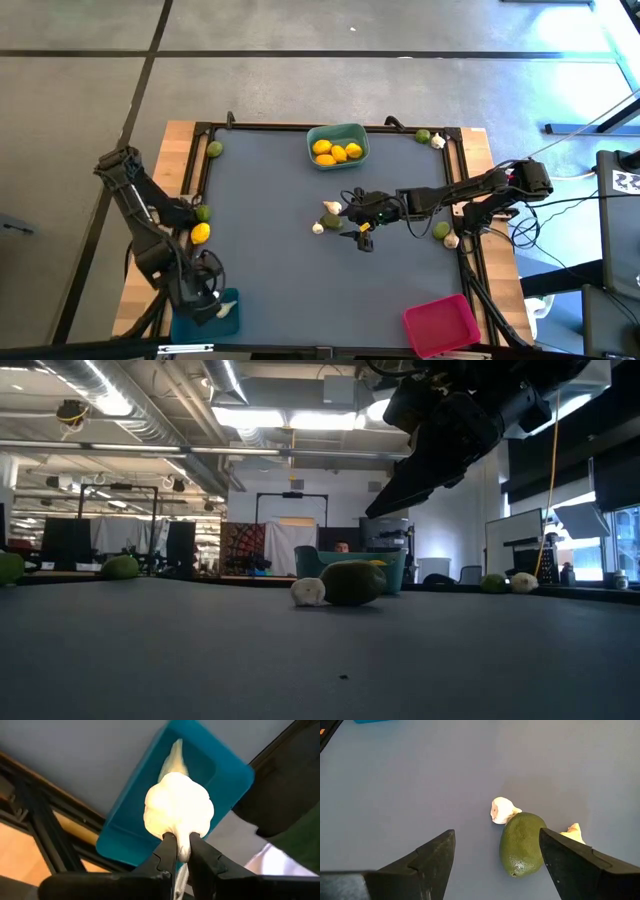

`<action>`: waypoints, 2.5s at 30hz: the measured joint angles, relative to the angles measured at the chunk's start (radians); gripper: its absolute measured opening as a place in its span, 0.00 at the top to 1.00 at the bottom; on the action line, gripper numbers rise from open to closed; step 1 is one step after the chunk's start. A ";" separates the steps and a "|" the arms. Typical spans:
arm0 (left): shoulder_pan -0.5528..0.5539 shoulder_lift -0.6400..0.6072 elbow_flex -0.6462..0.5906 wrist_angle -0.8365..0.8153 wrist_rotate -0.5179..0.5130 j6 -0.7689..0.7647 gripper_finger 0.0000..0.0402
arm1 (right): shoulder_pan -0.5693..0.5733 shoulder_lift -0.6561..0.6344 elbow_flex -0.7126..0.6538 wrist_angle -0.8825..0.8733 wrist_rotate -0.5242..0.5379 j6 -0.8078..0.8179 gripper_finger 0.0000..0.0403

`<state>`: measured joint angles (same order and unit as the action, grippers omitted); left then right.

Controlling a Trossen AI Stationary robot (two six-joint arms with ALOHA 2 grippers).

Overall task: Sort produce into baskets
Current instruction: Put the white garlic into the blue bin, then put the green lemon into the green bin

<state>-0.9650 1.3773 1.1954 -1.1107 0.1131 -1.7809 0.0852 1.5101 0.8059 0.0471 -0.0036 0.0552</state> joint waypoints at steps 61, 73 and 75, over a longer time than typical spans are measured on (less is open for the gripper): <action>-0.162 0.274 -0.026 0.045 0.014 -0.024 0.61 | 0.000 0.000 0.000 0.003 0.004 0.019 0.29; -0.072 0.118 -0.026 0.027 -0.030 -0.030 0.61 | 0.000 0.000 0.000 0.004 0.004 0.019 0.29; -0.053 0.090 -0.026 0.001 -0.056 -0.030 0.62 | 0.000 0.000 0.000 0.003 0.004 0.019 0.29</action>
<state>-1.0182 1.4673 1.1698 -1.1100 0.0574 -1.8114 0.0849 1.5101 0.8062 0.0505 0.0002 0.0742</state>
